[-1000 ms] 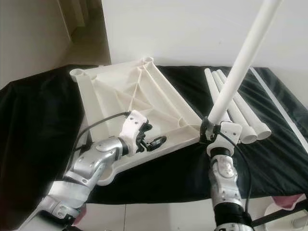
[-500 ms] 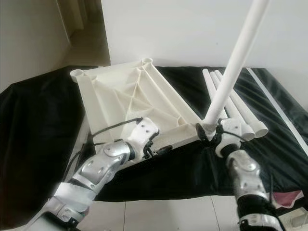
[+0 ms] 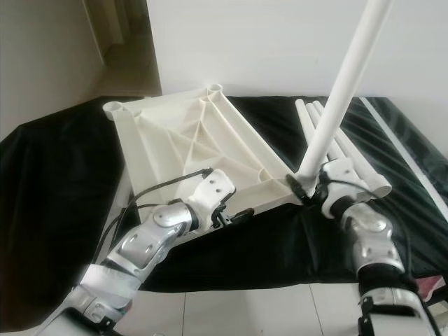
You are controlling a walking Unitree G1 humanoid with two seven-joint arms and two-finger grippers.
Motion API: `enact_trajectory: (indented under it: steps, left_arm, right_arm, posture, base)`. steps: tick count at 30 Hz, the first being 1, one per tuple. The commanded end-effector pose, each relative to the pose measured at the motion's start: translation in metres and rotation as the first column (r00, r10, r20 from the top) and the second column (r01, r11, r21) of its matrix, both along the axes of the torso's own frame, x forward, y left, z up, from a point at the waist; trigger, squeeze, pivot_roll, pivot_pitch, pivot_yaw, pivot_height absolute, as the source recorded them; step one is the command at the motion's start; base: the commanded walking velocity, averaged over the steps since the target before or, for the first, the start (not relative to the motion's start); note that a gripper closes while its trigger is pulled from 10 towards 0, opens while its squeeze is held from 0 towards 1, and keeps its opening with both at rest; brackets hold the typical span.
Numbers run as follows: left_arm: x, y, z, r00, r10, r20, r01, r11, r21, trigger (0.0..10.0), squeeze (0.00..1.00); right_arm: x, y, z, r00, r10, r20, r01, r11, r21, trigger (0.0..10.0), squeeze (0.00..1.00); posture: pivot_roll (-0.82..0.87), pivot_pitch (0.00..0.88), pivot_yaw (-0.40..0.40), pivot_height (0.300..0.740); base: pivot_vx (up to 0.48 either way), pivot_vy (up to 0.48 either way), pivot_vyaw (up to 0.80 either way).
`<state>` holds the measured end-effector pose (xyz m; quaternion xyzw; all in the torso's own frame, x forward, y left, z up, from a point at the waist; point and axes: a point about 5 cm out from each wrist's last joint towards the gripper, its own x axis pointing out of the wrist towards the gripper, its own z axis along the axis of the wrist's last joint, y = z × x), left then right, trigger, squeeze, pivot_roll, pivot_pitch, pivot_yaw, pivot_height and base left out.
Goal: Building children table
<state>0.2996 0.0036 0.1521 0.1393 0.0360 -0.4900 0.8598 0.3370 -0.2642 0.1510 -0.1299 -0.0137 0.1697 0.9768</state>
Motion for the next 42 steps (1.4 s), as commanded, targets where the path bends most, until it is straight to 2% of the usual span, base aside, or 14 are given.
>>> enact_trajectory:
  steps: [1,5,7,8,9,12,13,14,24,25,26,33,39,42]
  left_arm:
    - [0.000,-0.002,0.002,1.000,0.000,0.021,0.000,1.000,0.003,10.0,0.00]
    - [0.000,-0.004,0.003,1.000,0.000,0.023,0.001,1.000,-0.005,10.0,0.00]
    - [-0.001,-0.006,0.006,1.000,-0.001,0.017,0.001,1.000,-0.024,10.0,0.00]
    - [-0.001,-0.006,0.006,1.000,-0.001,0.017,0.001,1.000,-0.024,10.0,0.00]
    - [-0.001,-0.006,0.007,1.000,0.000,0.015,0.001,0.999,-0.032,10.0,0.00]
    - [0.000,-0.006,0.008,1.000,0.003,0.017,-0.003,0.999,-0.034,10.0,0.00]
    - [0.001,-0.004,0.008,1.000,0.009,0.019,-0.008,0.999,-0.035,10.0,0.00]
    - [0.002,-0.002,0.008,1.000,0.016,0.018,-0.016,0.999,-0.038,10.0,0.00]
    - [0.003,0.003,0.007,0.999,0.047,0.005,-0.046,0.997,-0.054,10.0,0.00]
    - [0.003,0.004,0.007,0.999,0.051,0.003,-0.051,0.997,-0.056,10.0,0.00]
    - [0.004,0.005,0.007,0.998,0.057,0.003,-0.057,0.997,-0.060,10.0,0.00]
    - [0.007,0.011,0.005,0.996,0.084,-0.012,-0.084,0.994,-0.069,10.0,0.00]
    - [0.009,0.015,0.001,0.996,0.089,-0.017,-0.090,0.994,-0.063,10.0,0.00]
    - [0.012,0.017,0.001,0.996,0.091,-0.021,-0.092,0.994,-0.064,10.0,0.00]
  right_arm:
    - [0.001,-0.002,-0.003,1.000,0.006,-0.017,-0.006,1.000,-0.011,10.0,0.00]
    - [0.003,-0.002,-0.003,1.000,0.008,-0.027,-0.008,1.000,-0.002,10.0,0.00]
    - [0.006,-0.004,-0.004,0.999,-0.007,-0.040,0.006,1.000,-0.019,7.7,0.00]
    - [0.006,-0.004,-0.004,0.999,-0.007,-0.040,0.006,1.000,-0.019,7.7,0.00]
    - [0.007,-0.005,-0.006,0.999,-0.012,-0.051,0.012,1.000,-0.012,3.6,0.00]
    - [0.007,-0.005,-0.009,0.998,-0.021,-0.066,0.021,1.000,-0.008,3.1,0.00]
    - [0.007,-0.005,-0.012,0.996,-0.021,-0.082,0.020,1.000,-0.007,2.2,0.00]
    - [0.006,-0.007,-0.016,0.995,-0.030,-0.096,0.030,1.000,0.002,0.0,0.00]
    - [0.002,-0.008,-0.028,0.991,-0.046,-0.127,0.053,0.997,0.049,0.0,0.00]
    - [0.000,-0.008,-0.031,0.990,-0.059,-0.129,0.067,0.996,0.055,3.2,0.00]
    - [0.000,-0.008,-0.034,0.987,-0.078,-0.142,0.091,0.992,0.085,10.0,0.00]
    - [-0.002,-0.009,-0.044,0.960,-0.230,-0.158,0.252,0.958,0.138,10.0,0.00]
    - [-0.001,0.002,-0.049,0.940,-0.303,-0.159,0.331,0.923,0.197,10.0,0.00]
    - [-0.001,0.018,-0.051,0.909,-0.387,-0.158,0.416,0.875,0.249,10.0,0.00]
  posture:
    - [0.04,0.000,0.015,0.740]
    - [0.04,0.000,0.025,0.740]
    - [0.05,0.000,0.027,0.740]
    - [0.05,0.000,0.027,0.740]
    - [0.05,0.000,0.026,0.740]
    - [0.06,0.000,0.024,0.740]
    - [0.06,0.000,0.026,0.740]
    - [0.07,0.000,0.025,0.740]
    - [0.06,0.000,0.010,0.740]
    - [0.07,0.000,0.004,0.740]
    - [0.06,0.000,0.000,0.740]
    - [0.05,0.000,-0.004,0.740]
    - [0.03,0.000,-0.004,0.740]
    - [0.02,0.000,-0.009,0.740]
  base:
    - [0.000,0.000,0.00]
    - [0.000,0.000,0.00]
    - [0.000,0.000,0.00]
    - [0.000,0.000,0.00]
    - [0.000,0.000,0.00]
    - [0.000,0.000,0.00]
    - [0.000,0.000,0.00]
    - [0.000,0.000,0.00]
    - [0.000,0.000,0.00]
    - [0.000,0.000,0.00]
    - [0.000,0.000,0.00]
    - [0.000,0.000,0.00]
    - [0.000,0.000,0.00]
    - [0.000,0.000,0.00]
